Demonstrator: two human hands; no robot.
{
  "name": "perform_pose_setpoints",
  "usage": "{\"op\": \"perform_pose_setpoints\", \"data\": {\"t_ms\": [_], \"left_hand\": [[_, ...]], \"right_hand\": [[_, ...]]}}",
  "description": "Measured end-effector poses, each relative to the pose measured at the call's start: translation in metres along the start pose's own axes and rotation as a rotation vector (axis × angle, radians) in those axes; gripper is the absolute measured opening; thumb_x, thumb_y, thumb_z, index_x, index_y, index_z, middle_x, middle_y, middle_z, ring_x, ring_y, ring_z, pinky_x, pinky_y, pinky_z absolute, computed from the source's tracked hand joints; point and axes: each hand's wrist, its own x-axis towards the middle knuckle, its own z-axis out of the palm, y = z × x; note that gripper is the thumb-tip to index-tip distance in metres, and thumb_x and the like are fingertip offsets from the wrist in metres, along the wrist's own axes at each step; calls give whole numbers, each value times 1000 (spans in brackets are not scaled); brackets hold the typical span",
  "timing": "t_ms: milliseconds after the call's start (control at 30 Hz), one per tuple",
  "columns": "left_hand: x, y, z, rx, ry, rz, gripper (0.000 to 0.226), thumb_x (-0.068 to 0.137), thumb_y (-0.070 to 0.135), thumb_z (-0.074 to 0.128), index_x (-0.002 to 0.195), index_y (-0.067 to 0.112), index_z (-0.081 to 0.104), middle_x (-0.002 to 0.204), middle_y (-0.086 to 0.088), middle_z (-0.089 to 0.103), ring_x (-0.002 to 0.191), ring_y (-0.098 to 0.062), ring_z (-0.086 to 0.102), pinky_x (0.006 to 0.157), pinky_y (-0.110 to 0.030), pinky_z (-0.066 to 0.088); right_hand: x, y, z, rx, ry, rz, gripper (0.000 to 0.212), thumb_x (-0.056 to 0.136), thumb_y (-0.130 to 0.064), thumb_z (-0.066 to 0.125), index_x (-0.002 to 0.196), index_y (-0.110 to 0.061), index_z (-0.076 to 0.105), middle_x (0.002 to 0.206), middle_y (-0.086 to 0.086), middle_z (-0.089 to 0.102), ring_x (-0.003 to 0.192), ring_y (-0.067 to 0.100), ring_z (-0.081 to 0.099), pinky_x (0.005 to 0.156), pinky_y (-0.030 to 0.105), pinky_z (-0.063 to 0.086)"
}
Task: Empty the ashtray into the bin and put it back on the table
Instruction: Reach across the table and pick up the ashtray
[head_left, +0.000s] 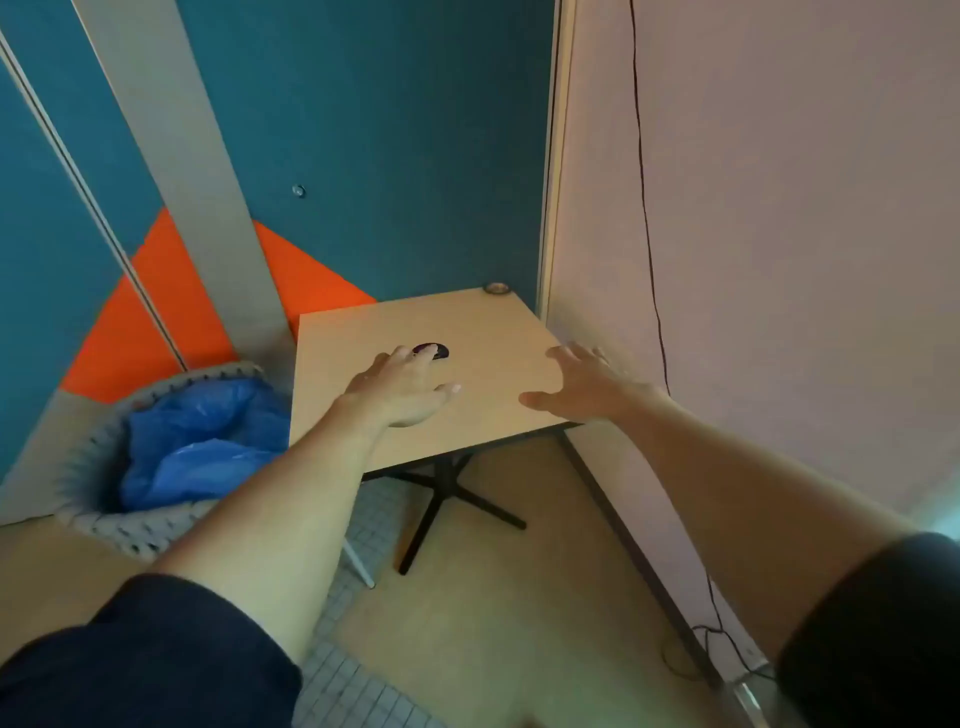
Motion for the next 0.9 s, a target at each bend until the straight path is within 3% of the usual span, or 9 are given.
{"op": "perform_pose_setpoints", "data": {"t_ms": [467, 900], "left_hand": [[170, 16, 42, 24, -93, -76, 82, 83, 72, 39, 152, 31, 22, 155, -1, 31, 138, -27, 31, 105, -47, 35], [317, -12, 68, 5, -170, -85, 82, 85, 70, 41, 153, 29, 18, 156, -4, 30, 139, -29, 29, 108, -49, 35]], "right_hand": [[159, 75, 8, -23, -91, 15, 93, 76, -77, 50, 151, -30, 20, 162, -1, 16, 150, 29, 9, 114, 61, 24], [305, 93, 15, -9, -160, 16, 90, 81, -71, 53, 152, -26, 20, 162, 2, 15, 149, 30, 10, 116, 59, 21]]}}
